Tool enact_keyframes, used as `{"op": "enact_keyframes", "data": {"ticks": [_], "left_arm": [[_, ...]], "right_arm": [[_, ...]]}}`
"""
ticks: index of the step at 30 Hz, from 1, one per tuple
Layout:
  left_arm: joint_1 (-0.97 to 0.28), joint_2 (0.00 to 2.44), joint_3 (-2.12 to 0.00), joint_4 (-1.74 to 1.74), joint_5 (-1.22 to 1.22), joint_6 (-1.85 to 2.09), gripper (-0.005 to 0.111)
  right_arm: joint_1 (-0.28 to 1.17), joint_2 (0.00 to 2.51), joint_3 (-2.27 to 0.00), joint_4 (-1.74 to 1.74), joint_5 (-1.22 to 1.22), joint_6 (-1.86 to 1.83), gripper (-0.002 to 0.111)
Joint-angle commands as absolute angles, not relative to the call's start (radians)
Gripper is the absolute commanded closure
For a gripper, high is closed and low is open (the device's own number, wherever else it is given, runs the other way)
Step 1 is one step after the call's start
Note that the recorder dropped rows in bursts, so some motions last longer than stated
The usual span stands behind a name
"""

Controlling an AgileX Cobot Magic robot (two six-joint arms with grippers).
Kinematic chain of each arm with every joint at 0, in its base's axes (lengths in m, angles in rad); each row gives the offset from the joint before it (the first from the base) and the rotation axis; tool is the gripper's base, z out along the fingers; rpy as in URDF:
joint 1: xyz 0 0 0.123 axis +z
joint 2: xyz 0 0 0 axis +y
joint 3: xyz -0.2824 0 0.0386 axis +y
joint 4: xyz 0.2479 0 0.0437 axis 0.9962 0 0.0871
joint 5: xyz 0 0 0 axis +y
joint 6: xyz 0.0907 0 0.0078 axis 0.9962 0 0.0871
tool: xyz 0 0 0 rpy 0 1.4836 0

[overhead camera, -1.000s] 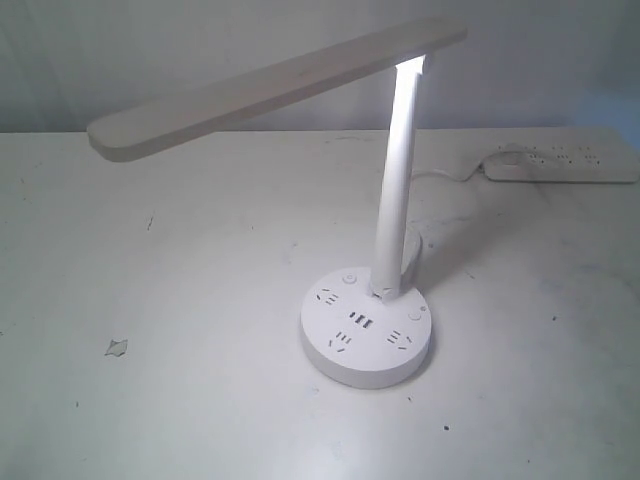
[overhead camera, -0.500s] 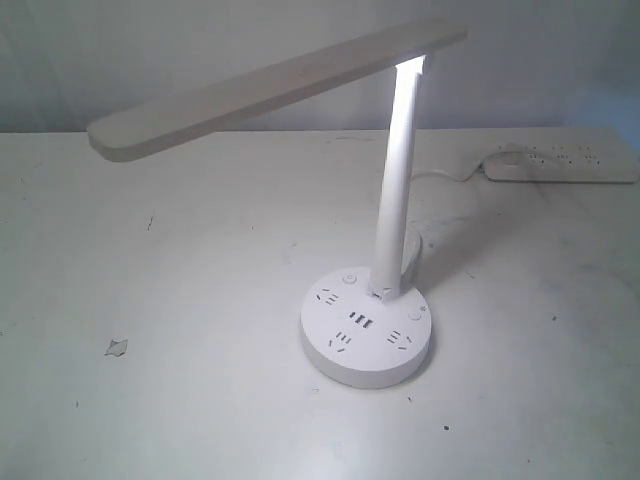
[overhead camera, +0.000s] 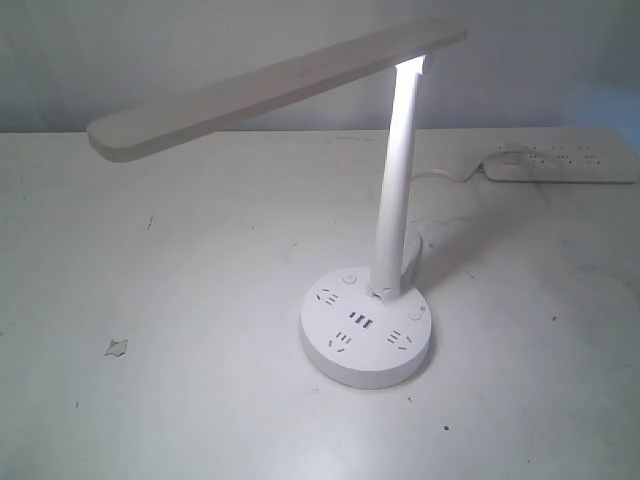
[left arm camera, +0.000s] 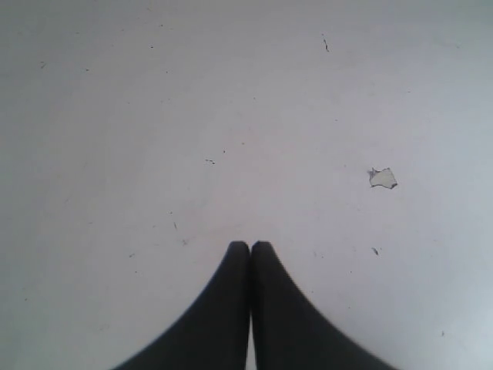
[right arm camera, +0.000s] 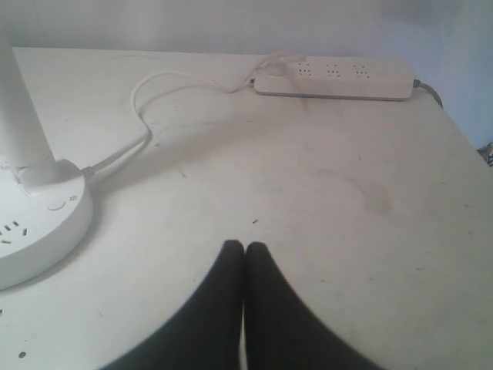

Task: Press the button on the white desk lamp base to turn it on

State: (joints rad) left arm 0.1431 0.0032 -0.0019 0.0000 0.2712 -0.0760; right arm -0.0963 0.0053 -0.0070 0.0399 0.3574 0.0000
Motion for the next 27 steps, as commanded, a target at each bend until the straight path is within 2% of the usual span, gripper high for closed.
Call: {"op": "enact_keyframes", "data": {"ticks": [1,19,27], "left_arm": [[0.138,0.000,0.000,0.000,0.267,-0.078,0.107],[0.138,0.000,0.000,0.000,0.267,-0.078,0.107],[0.138,0.000,0.000,0.000,0.267,-0.078,0.107]], "right_arm": [[-0.100,0.000,0.000,0.037,0.350,0.009,0.108],[-0.100,0.000,0.000,0.037,0.350,0.007,0.108],[-0.051,0.000,0.000,0.037,0.352,0.007,0.108]]}}
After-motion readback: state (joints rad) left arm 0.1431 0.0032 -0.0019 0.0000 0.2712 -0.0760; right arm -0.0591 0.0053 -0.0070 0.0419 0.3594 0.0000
